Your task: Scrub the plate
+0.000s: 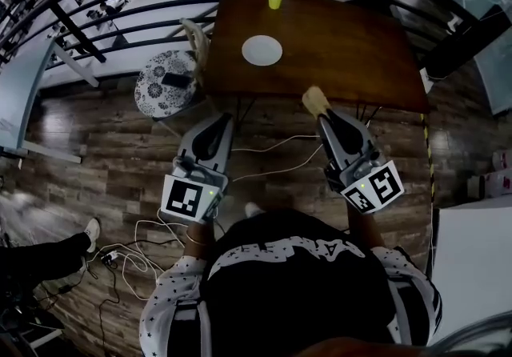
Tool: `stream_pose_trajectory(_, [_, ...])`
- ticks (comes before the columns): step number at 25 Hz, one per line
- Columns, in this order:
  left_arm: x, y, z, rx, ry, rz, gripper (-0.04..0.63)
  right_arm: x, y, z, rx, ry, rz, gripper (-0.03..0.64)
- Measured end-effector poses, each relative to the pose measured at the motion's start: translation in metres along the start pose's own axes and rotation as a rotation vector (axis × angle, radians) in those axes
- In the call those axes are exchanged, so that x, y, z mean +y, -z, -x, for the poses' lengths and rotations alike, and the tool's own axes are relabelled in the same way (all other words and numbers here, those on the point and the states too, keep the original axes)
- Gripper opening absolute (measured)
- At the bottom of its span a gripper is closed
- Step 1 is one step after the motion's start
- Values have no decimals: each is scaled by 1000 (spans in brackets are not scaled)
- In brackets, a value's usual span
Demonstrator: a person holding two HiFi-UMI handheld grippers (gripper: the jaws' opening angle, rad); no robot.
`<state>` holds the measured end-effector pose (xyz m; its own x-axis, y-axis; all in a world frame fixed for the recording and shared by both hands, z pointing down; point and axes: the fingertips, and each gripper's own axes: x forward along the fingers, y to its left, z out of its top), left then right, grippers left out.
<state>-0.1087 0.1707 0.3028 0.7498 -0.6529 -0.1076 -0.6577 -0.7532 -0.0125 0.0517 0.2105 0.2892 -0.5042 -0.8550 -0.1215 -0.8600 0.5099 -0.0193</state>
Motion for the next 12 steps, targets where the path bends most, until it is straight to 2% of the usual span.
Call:
stream_pose_trajectory(8, [4, 10, 2, 7, 12, 14, 15, -5, 7, 1, 34, 48, 17, 49])
stream_pose_trajectory(12, [12, 10, 0, 13, 2, -9, 15, -9, 7, -8, 30, 45, 16, 49])
